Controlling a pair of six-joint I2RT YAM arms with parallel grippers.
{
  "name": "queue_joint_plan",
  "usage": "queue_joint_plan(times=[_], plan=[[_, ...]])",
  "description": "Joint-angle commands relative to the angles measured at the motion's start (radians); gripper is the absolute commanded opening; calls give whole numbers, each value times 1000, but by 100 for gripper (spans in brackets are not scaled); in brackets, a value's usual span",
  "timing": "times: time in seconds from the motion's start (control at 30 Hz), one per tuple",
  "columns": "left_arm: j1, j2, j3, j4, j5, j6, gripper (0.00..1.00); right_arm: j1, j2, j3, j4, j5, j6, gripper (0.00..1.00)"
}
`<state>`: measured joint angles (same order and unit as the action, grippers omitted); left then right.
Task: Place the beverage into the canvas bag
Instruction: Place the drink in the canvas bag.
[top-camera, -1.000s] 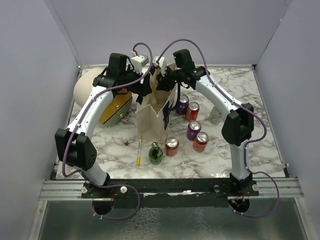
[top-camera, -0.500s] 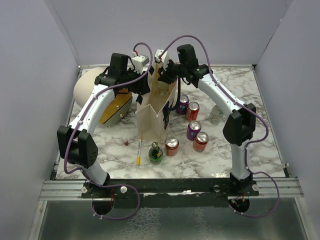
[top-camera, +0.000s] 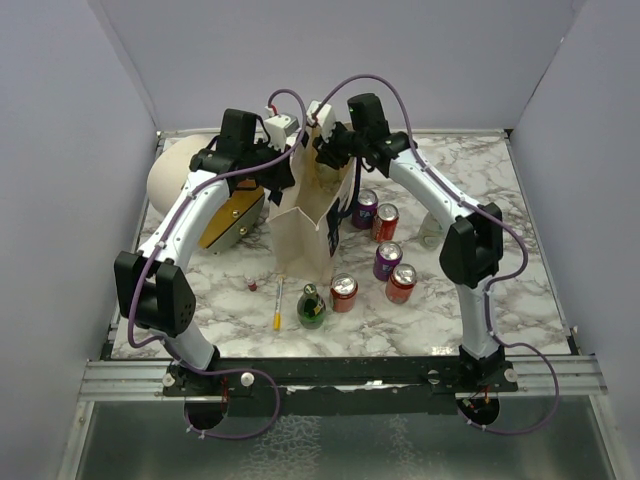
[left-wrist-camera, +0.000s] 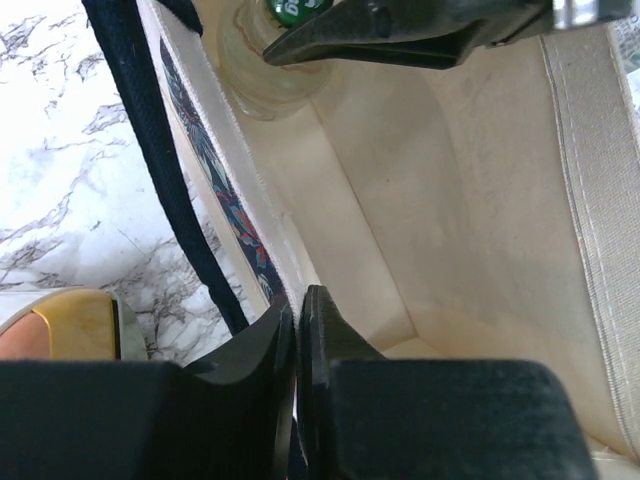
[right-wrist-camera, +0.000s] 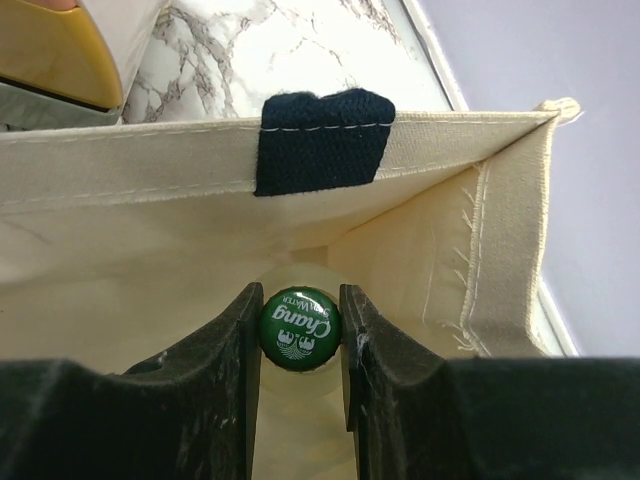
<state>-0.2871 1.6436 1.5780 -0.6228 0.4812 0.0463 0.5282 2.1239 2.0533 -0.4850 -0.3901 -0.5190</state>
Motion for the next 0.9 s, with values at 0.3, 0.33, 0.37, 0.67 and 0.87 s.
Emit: queue_joint_plan(times=[0.3,0.33,0.37,0.67,0.87], plan=[[5,-32,-35,-34,52,27,0,-5,76,133,142,-11,172,1],[4,-33,-41,-34,54,27,0,-5,80,137,146,-2,186,1],[4,-33,-46,-36,55,27,0,-5,87,138,151,9,201,1],[3,-45,-72,-47,53,21,0,-5,97,98,220,145,232,1],[4,-51,-81,-52,30,16,0,-5,146,168,154,204,231,1]])
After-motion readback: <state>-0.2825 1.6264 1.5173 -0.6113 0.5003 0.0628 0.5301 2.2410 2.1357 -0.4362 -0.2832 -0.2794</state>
